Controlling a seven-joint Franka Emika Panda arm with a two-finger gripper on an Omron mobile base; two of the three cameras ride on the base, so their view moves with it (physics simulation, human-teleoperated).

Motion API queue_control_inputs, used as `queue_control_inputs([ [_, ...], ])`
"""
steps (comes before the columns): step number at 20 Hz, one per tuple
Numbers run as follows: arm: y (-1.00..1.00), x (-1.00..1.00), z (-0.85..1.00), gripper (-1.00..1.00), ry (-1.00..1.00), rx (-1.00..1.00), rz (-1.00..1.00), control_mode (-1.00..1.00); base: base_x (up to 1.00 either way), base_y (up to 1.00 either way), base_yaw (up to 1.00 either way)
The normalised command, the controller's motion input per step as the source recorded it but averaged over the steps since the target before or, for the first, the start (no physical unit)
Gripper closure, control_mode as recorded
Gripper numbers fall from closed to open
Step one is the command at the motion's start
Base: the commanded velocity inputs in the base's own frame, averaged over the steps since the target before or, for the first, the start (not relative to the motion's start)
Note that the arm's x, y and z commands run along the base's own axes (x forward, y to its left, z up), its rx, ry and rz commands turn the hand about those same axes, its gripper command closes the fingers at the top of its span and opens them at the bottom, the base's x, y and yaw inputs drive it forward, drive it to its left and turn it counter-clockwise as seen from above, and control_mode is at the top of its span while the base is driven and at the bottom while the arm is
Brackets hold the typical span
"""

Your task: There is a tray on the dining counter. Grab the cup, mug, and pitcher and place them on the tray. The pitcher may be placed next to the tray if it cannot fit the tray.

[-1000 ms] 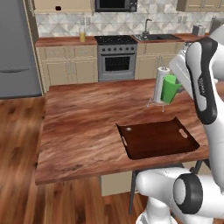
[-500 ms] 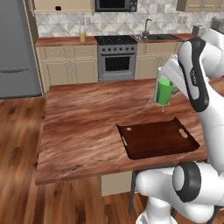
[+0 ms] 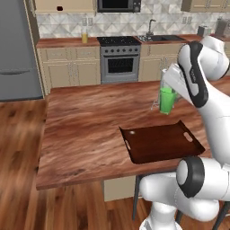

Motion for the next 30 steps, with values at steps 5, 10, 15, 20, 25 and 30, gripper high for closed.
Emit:
queue_control_inputs([
  [5, 0.0, 0.07, -0.33, 1.0, 0.02, -0.03, 0.01, -1.0, 0.0, 0.0, 0.0],
  [10, 0.0, 0.12, -0.47, 1.0, 0.0, 0.0, 0.0, -1.0, 0.0, 0.0, 0.0],
  [15, 0.01, 0.12, -0.51, 1.0, -0.02, -0.02, 0.0, -1.0, 0.0, 0.0, 0.0],
  [20, 0.06, 0.08, -0.4, 1.0, -0.09, -0.07, 0.0, -1.0, 0.0, 0.0, 0.0],
  [25, 0.02, 0.14, -0.38, 1.0, -0.03, -0.06, 0.0, -1.0, 0.0, 0.0, 0.0],
  [30, 0.16, 0.37, -0.3, 1.0, 0.01, -0.03, 0.0, -1.0, 0.0, 0.0, 0.0],
])
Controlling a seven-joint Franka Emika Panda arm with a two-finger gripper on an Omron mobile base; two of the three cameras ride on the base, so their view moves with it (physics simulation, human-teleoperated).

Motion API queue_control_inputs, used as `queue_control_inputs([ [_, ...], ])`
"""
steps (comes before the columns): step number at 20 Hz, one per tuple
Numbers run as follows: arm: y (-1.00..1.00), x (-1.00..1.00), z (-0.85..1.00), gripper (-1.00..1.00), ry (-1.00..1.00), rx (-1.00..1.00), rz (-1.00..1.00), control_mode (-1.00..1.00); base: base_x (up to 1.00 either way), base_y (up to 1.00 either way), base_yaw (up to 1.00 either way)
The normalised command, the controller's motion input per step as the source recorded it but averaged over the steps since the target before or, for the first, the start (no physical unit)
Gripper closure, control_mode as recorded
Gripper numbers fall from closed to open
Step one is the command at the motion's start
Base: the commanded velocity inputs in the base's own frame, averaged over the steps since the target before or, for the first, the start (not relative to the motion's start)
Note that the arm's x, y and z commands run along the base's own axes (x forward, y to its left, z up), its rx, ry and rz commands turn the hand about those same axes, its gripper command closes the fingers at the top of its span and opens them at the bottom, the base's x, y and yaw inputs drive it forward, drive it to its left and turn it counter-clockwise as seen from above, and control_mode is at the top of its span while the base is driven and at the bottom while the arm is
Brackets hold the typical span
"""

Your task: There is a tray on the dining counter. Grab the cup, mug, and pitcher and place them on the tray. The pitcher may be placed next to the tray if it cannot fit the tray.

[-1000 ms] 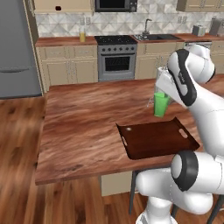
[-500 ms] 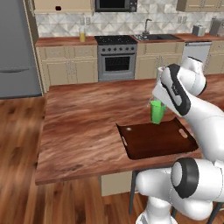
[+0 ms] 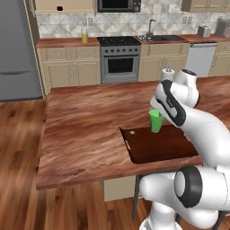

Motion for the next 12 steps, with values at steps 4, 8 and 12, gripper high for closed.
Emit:
queue_control_inputs([
  [4, 0.13, 0.48, -0.25, 1.0, 0.0, 0.0, 0.0, -1.0, 0.0, 0.0, 0.0],
  [8, 0.11, 0.59, -0.22, 1.0, 0.02, 0.0, 0.0, -1.0, 0.0, 0.0, 0.0],
  [12, 0.06, 0.59, -0.25, 1.0, 0.02, 0.0, 0.0, -1.0, 0.0, 0.0, 0.0],
])
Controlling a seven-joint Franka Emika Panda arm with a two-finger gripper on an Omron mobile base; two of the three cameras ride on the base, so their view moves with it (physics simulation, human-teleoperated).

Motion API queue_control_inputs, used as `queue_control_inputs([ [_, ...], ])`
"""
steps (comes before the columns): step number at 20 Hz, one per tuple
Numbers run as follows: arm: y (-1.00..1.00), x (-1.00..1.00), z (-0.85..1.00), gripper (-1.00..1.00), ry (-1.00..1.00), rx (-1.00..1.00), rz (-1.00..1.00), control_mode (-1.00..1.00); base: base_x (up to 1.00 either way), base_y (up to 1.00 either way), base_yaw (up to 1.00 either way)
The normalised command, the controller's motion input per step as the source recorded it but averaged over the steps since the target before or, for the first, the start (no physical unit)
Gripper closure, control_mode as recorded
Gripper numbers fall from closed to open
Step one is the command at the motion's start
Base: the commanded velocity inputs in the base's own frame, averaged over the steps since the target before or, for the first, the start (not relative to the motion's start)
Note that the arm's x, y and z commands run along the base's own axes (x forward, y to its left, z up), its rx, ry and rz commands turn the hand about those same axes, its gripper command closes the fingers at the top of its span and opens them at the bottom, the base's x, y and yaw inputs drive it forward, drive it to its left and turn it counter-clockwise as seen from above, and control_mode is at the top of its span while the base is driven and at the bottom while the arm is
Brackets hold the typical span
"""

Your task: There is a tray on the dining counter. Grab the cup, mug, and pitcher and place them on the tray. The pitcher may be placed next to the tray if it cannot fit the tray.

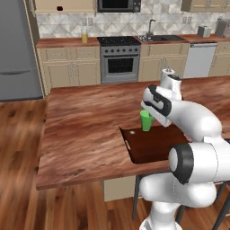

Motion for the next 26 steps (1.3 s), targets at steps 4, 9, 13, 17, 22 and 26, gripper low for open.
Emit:
queue_control_inputs([
  [4, 0.04, 0.44, -0.27, 1.0, 0.0, 0.0, 0.0, -1.0, 0.0, 0.0, 0.0],
  [9, 0.02, 0.31, -0.3, 1.0, 0.02, 0.0, 0.0, -1.0, 0.0, 0.0, 0.0],
  [13, 0.0, 0.19, -0.31, 1.0, 0.05, 0.0, 0.0, -1.0, 0.0, 0.0, 0.0],
  [17, 0.0, 0.25, -0.38, 1.0, 0.01, 0.0, 0.0, -1.0, 0.0, 0.0, 0.0],
  [22, 0.0, 0.24, -0.34, 1.0, 0.0, 0.0, 0.0, -1.0, 0.0, 0.0, 0.0],
  [26, 0.02, 0.14, -0.29, 1.0, 0.04, 0.0, 0.0, -1.0, 0.0, 0.0, 0.0],
])
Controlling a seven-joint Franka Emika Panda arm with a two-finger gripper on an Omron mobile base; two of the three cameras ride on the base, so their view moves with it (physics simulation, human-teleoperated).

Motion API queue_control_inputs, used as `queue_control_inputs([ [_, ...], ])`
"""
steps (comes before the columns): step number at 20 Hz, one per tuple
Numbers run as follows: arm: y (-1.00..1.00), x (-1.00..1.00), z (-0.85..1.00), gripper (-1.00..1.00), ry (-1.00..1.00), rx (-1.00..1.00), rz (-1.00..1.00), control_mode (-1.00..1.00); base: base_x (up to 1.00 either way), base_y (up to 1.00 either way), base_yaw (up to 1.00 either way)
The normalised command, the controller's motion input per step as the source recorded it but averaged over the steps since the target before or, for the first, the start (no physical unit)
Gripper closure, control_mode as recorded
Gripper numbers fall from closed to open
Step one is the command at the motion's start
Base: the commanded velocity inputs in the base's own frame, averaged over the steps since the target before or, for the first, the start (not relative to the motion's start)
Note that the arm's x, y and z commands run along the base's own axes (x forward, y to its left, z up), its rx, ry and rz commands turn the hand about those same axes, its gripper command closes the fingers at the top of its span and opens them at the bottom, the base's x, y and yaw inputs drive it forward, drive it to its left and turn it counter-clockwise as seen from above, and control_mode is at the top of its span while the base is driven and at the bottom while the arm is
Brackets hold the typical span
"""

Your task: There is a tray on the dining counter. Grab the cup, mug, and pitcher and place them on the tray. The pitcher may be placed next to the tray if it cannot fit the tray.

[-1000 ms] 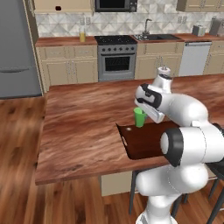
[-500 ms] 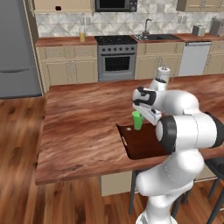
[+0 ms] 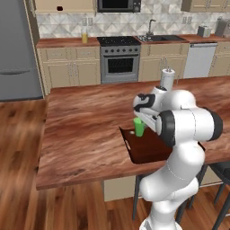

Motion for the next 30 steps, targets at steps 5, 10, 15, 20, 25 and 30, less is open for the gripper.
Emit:
queue_control_inputs([
  [5, 0.0, 0.06, -0.21, 1.0, 0.07, 0.0, 0.0, -1.0, 0.0, 0.0, 0.0],
  [10, 0.0, 0.05, -0.08, 1.0, 0.06, 0.0, 0.0, -1.0, 0.0, 0.0, 0.0],
  [15, 0.0, 0.05, -0.07, 1.0, 0.04, 0.0, 0.0, -1.0, 0.0, 0.0, 0.0],
  [20, 0.0, 0.0, 0.0, -1.0, 0.0, 0.0, 0.0, -1.0, 0.0, 0.0, 0.0],
  [25, 0.0, 0.0, 0.0, -1.0, 0.0, 0.0, 0.0, -1.0, 0.0, 0.0, 0.0],
  [30, 0.0, -0.04, 0.01, -1.0, 0.0, 0.0, 0.0, -1.0, 0.0, 0.0, 0.0],
])
